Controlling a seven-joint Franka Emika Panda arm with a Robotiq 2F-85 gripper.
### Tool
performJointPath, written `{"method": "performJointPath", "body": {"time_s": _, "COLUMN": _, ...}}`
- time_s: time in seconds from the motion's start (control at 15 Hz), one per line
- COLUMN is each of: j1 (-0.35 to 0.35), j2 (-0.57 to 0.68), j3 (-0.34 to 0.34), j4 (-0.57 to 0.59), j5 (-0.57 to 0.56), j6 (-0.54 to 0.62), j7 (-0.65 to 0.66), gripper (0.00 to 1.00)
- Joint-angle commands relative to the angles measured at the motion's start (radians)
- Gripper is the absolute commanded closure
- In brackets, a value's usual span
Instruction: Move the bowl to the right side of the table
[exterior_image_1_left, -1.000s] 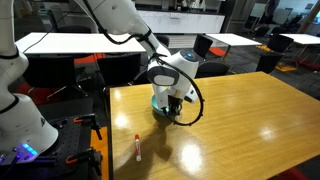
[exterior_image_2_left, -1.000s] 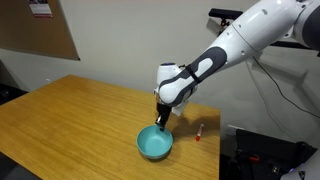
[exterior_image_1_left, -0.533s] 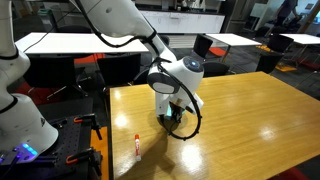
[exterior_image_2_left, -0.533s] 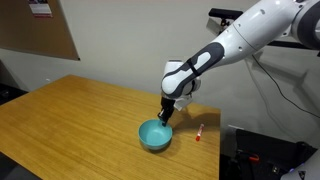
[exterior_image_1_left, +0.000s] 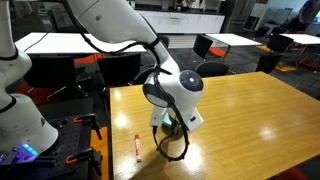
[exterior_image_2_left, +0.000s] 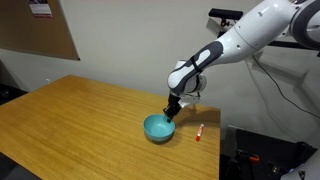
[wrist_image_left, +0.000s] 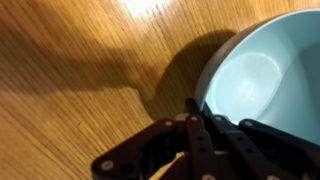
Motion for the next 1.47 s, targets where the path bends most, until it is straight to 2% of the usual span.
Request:
{"method": "performJointPath", "body": {"time_s": 0.0, "j1": -0.012, "j2": -0.050, "j3": -0.009, "j4": -0.070, "j5": 0.047, "j6": 0.055, "j7": 0.020, "gripper": 0.99}}
{"method": "performJointPath", "body": {"time_s": 0.6, "j1": -0.020, "j2": -0.102, "j3": -0.042, "j4": -0.152, "j5": 0.064, "j6": 0.135, "j7": 0.062, "gripper": 0.99}}
{"method": "performJointPath", "body": {"time_s": 0.67, "j1": -0.020, "j2": -0.106, "j3": -0.044, "j4": -0.154, "j5": 0.064, "j6": 0.132, "j7": 0.067, "gripper": 0.86}}
{"method": "performJointPath", "body": {"time_s": 0.73, "j1": -0.019, "j2": -0.111, "j3": -0.046, "j4": -0.158, "j5": 0.064, "j6": 0.132, "j7": 0.075, "gripper": 0.69}}
{"method": "performJointPath", "body": {"time_s": 1.07, "j1": -0.006, "j2": -0.145, "j3": -0.057, "j4": -0.180, "j5": 0.052, "j6": 0.128, "j7": 0.108, "gripper": 0.34}}
{"method": "performJointPath", "body": {"time_s": 1.33, "j1": 0.021, "j2": -0.233, "j3": -0.083, "j4": -0.253, "j5": 0.001, "j6": 0.095, "j7": 0.167, "gripper": 0.03}}
{"method": "performJointPath", "body": {"time_s": 1.4, "j1": 0.027, "j2": -0.262, "j3": -0.090, "j4": -0.275, "j5": -0.010, "j6": 0.090, "j7": 0.182, "gripper": 0.00}}
